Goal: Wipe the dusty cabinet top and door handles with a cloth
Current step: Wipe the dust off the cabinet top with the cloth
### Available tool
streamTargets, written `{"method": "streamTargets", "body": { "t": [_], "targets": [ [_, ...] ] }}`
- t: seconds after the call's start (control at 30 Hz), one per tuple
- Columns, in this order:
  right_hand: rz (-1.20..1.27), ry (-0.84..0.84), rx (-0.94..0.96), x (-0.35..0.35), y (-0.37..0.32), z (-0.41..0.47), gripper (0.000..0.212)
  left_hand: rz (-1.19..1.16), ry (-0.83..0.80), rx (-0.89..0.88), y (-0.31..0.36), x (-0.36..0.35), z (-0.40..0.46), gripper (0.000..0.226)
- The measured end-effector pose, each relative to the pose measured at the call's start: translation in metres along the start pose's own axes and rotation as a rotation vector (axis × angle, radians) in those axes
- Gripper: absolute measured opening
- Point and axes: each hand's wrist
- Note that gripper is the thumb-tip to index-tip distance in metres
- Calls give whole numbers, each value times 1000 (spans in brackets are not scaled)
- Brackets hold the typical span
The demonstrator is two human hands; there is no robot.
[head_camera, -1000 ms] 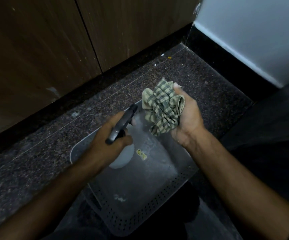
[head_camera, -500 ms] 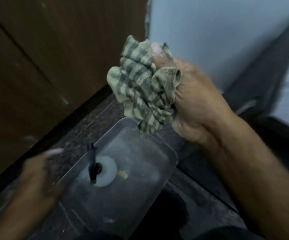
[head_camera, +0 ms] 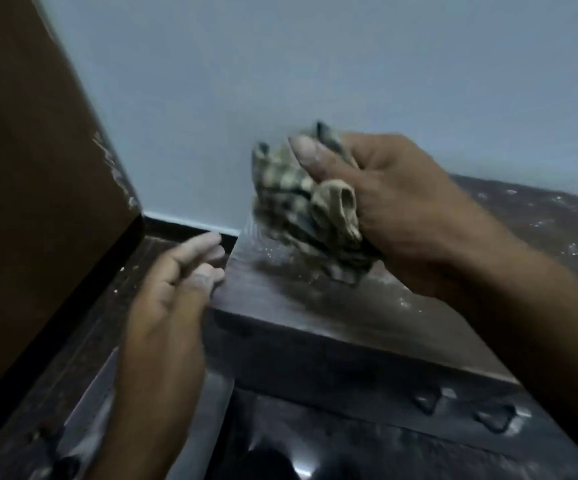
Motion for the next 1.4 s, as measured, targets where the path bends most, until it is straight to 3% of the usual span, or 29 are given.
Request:
{"method": "streamTargets", "body": {
  "t": [0.1, 0.23, 0.33, 0.4, 0.57, 0.67, 0.77, 0.87, 0.93, 1.2, 1.3, 1.4],
  "targets": [
    [-409, 50, 71, 23, 10, -5, 41, 143, 53, -45, 9, -12, -7, 27],
    [-753, -23, 152, 26, 42, -22, 19, 323, 175, -167, 12, -16, 9, 23],
    [-1083, -34, 126, 26, 65, -46, 39, 412, 55, -271, 24, -26, 23, 21],
    [-1175, -12, 137, 25, 74, -62, 47, 495, -30, -343, 30, -38, 36, 20],
    [-1054, -67, 139, 32, 87, -59, 53, 760, 14, -381, 28, -45, 76, 26],
    [-943, -39, 99, 36, 86, -60, 54, 813, -58, -357, 23, -30, 73, 29],
    [-893, 158, 21, 56, 85, -88, 59, 835, -223, -472, 27, -20, 46, 29],
    [-916, 385, 13, 74, 83, -112, 43, 787, -423, -622, 36, -39, 18, 29],
    [-963, 432, 10, 76, 85, -112, 42, 762, -518, -685, 38, -63, 10, 31],
    [-1038, 442, -60, 82, 91, -83, 46, 814, -445, -686, 47, -91, -8, 35],
    [-1025, 319, -34, 83, 85, -102, 52, 759, -381, -637, 41, -78, -28, 36],
    [-1030, 210, -13, 102, 79, -145, 53, 741, -432, -653, 35, -76, -46, 39]
  ]
}}
Point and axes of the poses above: each hand's wrist, its own z-axis towards the middle knuckle, its own x-axis out of the back of the hand, y = z × x, and after that the axes turned 15 degrees about z, right-handed
